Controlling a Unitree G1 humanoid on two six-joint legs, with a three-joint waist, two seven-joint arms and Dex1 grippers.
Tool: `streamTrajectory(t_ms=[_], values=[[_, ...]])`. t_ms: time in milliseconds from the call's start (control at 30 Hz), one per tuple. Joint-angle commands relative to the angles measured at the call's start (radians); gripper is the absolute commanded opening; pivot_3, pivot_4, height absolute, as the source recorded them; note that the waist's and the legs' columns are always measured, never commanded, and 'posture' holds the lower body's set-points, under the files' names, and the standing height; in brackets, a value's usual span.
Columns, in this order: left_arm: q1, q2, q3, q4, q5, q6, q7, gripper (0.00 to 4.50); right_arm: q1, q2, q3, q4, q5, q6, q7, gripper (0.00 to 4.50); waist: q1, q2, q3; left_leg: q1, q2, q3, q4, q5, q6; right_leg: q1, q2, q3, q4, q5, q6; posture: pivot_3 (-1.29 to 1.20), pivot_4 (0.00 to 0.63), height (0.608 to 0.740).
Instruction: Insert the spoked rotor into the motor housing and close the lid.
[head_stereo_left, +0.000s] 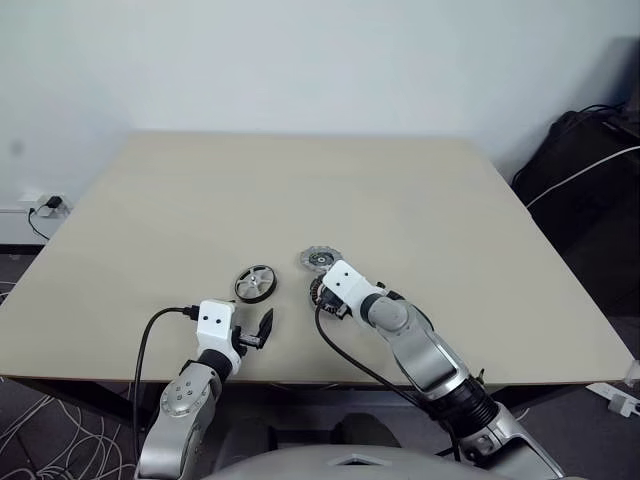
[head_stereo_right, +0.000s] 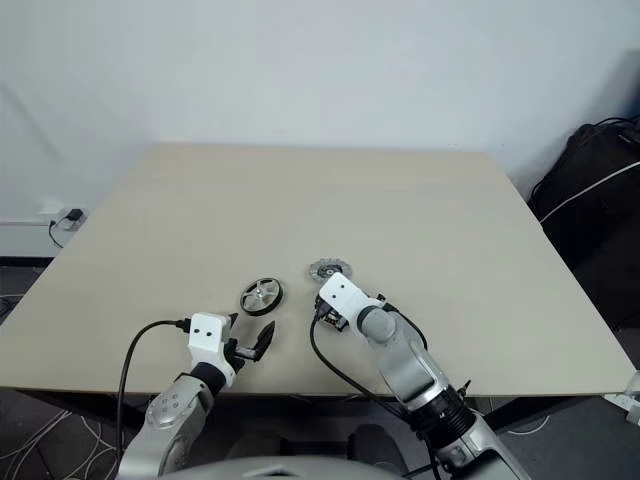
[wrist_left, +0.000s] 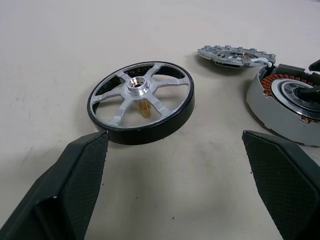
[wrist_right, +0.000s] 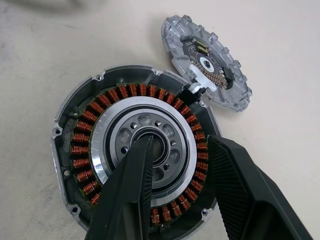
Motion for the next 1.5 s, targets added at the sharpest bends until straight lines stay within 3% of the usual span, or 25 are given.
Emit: streamTrajectory(t_ms=[33, 133, 767, 1500], values=[[-0.003, -0.009, -0.004, -0.026, 0.002, -0.028, 0.006, 4.5, -0.009, 0.002, 0.001, 0.015, -0.007, 0.011, 0.009, 0.96, 0.0, 0.0, 0.0, 0.0, 0.0, 0.0, 0.0, 0.0, 0.0, 0.0, 0.0, 0.0, 0.0, 0.0, 0.0, 0.0, 0.0, 0.74], [-0.001, -0.009, -0.003, -0.027, 0.001, -0.029, 0.008, 4.5, -0.01, 0.004, 0.0, 0.017, -0.009, 0.009, 0.01, 0.03, 0.0, 0.0, 0.0, 0.0, 0.0, 0.0, 0.0, 0.0, 0.0, 0.0, 0.0, 0.0, 0.0, 0.0, 0.0, 0.0, 0.0, 0.74], [-0.014, -0.007, -0.003, -0.016, -0.002, -0.033, 0.007, 4.5, -0.007, 0.051, -0.105, -0.078, 0.049, 0.009, -0.004, 0.03, 0.0, 0.001, 0.001, -0.001, 0.0, 0.0, 0.0, 0.0, 0.0, -0.001, 0.0, 0.0, 0.0, 0.0, 0.0, 0.0, 0.0, 0.74], [-0.006, -0.007, -0.001, -0.019, -0.004, -0.035, 0.01, 4.5, -0.011, 0.079, -0.061, 0.064, 0.039, -0.047, -0.015, 0.03, 0.0, 0.001, 0.001, -0.001, 0.0, 0.0, 0.0, 0.0, 0.0, -0.001, 0.0, 0.0, 0.0, 0.0, 0.0, 0.0, 0.0, 0.74]])
